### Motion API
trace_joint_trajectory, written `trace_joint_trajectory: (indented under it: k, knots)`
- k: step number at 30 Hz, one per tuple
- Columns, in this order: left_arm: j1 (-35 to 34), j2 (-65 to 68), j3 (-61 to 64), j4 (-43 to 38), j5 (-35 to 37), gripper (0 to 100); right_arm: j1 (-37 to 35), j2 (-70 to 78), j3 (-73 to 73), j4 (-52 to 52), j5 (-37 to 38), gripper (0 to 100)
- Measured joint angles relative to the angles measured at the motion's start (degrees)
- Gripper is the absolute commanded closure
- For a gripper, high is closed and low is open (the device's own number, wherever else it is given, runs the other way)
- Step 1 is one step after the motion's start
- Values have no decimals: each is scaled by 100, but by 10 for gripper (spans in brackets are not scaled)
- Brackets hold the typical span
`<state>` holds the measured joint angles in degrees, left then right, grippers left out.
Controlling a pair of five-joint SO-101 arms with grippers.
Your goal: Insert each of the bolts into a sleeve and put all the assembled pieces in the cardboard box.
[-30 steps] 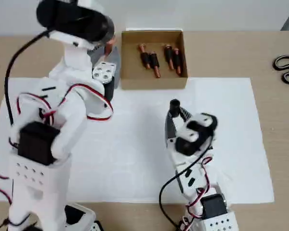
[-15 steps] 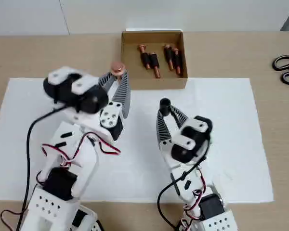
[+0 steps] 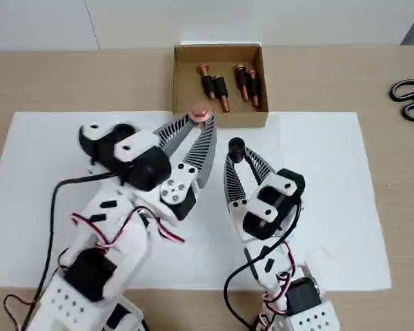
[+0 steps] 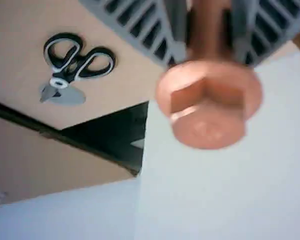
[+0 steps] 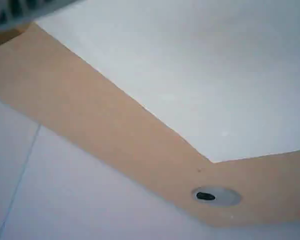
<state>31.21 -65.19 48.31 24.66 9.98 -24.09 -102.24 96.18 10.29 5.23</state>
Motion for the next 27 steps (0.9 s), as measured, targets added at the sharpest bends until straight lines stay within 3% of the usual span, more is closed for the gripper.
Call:
trace_joint_trajectory:
  k: [5,8,16,19,24,27]
  knots:
    - [255,-9,-352,589,0,994,-352,0,0,0,53,994]
    - [360,0,-352,607,-9,994,-668,0,0,0,53,994]
    - [193,97,-246,571,-9,994,-703,0,0,0,53,994]
    - [202,105,132,211,-9,994,-703,0,0,0,53,994]
    - [202,114,985,-1125,-9,994,-703,0,0,0,53,994]
    - [202,114,1099,-1292,-9,994,-703,0,0,0,53,994]
